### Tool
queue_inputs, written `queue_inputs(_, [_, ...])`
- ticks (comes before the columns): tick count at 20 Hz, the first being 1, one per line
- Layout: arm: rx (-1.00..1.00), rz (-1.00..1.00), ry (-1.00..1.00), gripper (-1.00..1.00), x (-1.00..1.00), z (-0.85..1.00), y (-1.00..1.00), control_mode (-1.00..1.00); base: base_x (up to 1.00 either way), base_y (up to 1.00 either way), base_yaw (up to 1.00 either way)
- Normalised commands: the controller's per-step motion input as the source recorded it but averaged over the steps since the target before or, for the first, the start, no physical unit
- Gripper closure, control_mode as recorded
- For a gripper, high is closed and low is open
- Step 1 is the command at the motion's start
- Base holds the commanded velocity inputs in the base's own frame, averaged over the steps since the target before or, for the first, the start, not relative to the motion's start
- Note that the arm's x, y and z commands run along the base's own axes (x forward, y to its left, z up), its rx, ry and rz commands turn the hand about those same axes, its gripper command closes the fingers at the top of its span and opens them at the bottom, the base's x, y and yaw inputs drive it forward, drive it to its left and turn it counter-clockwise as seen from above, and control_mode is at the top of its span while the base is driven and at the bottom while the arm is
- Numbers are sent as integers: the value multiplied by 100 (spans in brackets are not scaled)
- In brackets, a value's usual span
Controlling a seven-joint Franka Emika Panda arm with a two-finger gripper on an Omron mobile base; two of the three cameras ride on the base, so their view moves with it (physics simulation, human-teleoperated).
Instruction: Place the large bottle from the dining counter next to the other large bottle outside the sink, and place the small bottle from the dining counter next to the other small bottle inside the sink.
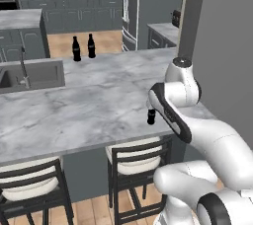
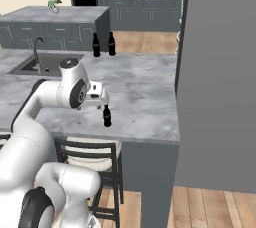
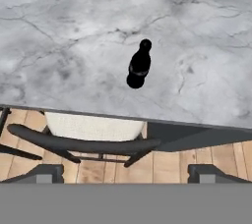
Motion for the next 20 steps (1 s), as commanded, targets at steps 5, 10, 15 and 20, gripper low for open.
queue_inputs(5, [0,0,0,-100,40,-20,0,-100,0,0,0])
queue_inputs(10, [0,0,-1,-100,41,-20,0,-100,0,0,0])
queue_inputs(15, [0,0,0,-100,29,-17,-4,-100,0,0,0])
queue_inputs(20, [0,1,-9,-100,20,-19,-11,-100,0,0,0])
